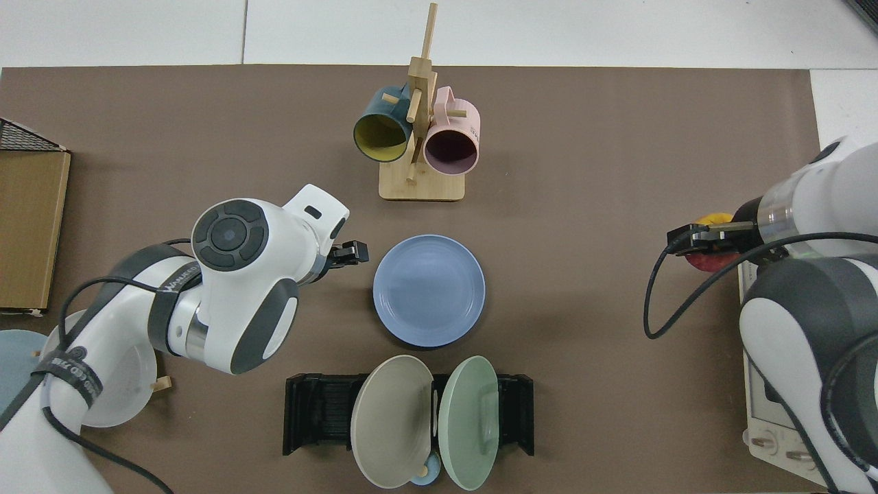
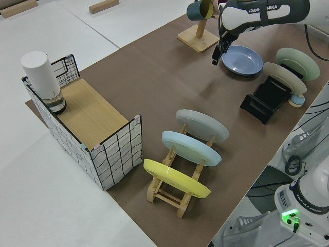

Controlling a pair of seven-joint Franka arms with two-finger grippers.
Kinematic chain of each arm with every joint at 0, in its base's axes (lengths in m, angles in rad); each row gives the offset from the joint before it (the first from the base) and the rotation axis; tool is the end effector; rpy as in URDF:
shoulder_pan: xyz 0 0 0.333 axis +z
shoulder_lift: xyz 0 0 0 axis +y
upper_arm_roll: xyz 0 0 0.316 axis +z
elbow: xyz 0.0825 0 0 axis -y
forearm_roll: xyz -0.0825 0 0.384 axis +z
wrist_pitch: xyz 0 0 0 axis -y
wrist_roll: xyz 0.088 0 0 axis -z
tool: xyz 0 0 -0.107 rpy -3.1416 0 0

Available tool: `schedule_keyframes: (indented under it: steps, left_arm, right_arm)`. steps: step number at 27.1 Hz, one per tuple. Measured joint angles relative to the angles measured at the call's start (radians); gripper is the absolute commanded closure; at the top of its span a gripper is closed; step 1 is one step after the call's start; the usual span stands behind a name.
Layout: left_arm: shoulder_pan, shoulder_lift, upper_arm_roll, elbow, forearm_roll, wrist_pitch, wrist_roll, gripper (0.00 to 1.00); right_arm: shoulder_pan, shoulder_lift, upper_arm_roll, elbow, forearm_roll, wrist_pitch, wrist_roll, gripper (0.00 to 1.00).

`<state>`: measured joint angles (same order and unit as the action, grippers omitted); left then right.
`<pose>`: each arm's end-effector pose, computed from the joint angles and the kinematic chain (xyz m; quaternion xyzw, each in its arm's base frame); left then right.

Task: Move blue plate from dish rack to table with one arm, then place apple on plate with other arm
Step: 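Release the plate and withdraw the left gripper while the right gripper grasps the apple, then carry the apple with the right gripper over the blue plate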

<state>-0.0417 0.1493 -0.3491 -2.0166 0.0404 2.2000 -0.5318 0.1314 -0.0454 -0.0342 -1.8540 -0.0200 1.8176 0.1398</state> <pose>0.5423 -0.2167 0.3874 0.9978 0.0612 0.0156 0.0176 0.5473 0.0514 0.5359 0.9998 -0.0189 0.0055 0.0083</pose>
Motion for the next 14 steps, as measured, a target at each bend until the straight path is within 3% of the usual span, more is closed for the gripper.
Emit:
schedule_keyframes:
  steps: [9, 14]
  left_arm:
    - [0.098, -0.059, 0.018, 0.154, 0.013, -0.323, 0.16, 0.0]
    - [0.112, -0.086, 0.074, 0.255, 0.013, -0.488, 0.283, 0.0]
  right_arm:
    - [0.113, 0.02, 0.001, -0.006, 0.002, 0.057, 0.143, 1.0]
    - [0.216, 0.059, 0.005, 0.015, 0.003, 0.076, 0.275, 1.0]
